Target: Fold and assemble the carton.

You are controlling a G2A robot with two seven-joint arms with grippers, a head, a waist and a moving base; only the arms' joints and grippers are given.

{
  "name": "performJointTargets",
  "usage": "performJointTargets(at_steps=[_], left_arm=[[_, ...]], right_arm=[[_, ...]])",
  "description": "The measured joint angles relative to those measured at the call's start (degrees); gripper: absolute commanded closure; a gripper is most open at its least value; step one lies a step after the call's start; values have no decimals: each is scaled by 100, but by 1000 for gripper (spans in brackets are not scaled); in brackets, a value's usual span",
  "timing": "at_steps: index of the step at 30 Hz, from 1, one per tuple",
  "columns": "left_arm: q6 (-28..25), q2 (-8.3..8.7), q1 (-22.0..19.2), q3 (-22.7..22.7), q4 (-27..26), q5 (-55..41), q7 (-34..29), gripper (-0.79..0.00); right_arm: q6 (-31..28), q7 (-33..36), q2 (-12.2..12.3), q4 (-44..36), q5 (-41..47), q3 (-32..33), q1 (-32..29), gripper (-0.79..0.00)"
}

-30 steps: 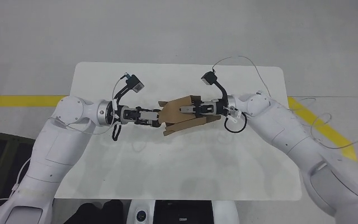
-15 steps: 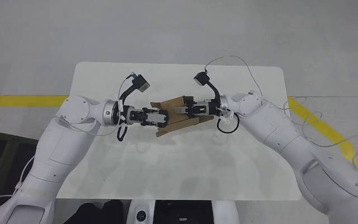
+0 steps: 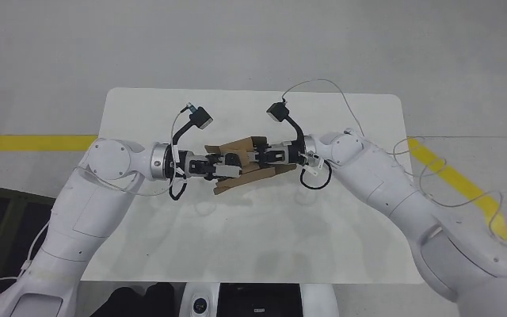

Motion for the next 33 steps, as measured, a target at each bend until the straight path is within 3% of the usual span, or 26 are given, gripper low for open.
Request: performJointTargets(at_steps=[10, 23, 33], left_arm=[[-4, 12, -12, -137, 141, -46, 58, -785], [-251, 25, 19, -147, 362, 661, 344, -785], [-233, 31, -1, -213, 337, 521, 322, -785]], right_arm=[[-58, -57, 167, 186, -14, 245, -152, 0], [302, 302, 519, -707, 82, 496, -517, 0], [453, 454, 518, -951, 70, 520, -599, 0]])
